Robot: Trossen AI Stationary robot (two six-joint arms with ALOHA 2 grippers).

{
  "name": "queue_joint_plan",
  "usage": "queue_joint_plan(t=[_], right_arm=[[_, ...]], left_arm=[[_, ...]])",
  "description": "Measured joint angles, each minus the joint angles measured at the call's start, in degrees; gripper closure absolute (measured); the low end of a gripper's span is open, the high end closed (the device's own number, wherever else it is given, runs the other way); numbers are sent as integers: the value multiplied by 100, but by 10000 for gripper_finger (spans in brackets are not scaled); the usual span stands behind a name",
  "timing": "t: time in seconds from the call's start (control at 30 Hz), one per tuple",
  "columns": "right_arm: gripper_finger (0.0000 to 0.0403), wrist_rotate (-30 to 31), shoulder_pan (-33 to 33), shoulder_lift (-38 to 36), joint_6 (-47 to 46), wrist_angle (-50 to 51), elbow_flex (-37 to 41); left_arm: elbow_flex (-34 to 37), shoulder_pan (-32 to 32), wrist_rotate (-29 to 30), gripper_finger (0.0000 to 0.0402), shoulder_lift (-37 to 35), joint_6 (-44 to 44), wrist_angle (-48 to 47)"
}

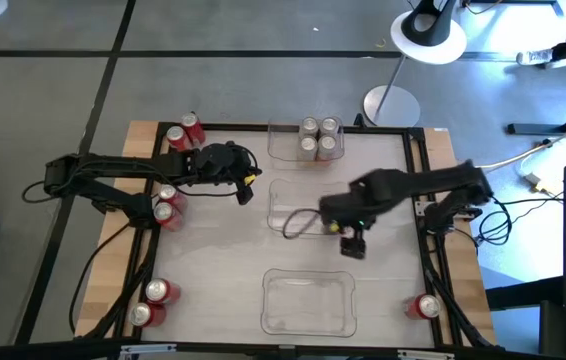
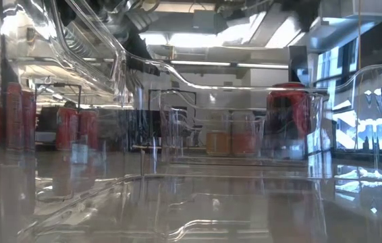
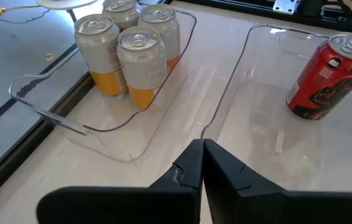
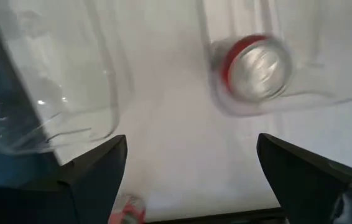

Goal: Sort soda cans
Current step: Put the bottom right red black soda can into the middle transparent bin

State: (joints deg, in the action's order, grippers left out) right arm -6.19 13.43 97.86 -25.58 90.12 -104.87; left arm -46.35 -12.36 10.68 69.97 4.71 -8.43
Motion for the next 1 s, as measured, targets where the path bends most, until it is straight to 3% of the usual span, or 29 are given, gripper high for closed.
queue_joint_plan(t=[0.5, 0.7, 1.0], right_arm=[[45, 419, 2195, -784, -2598, -12, 692], [45, 18, 2796, -786, -3458, -8, 1153], [45, -49, 3838, -784, -4577, -64, 1668]], left_arm=[[0, 0, 0, 398, 0, 123, -12], [0, 0, 0, 398, 0, 236, 11], [0, 22, -2, 398, 0, 382, -18]])
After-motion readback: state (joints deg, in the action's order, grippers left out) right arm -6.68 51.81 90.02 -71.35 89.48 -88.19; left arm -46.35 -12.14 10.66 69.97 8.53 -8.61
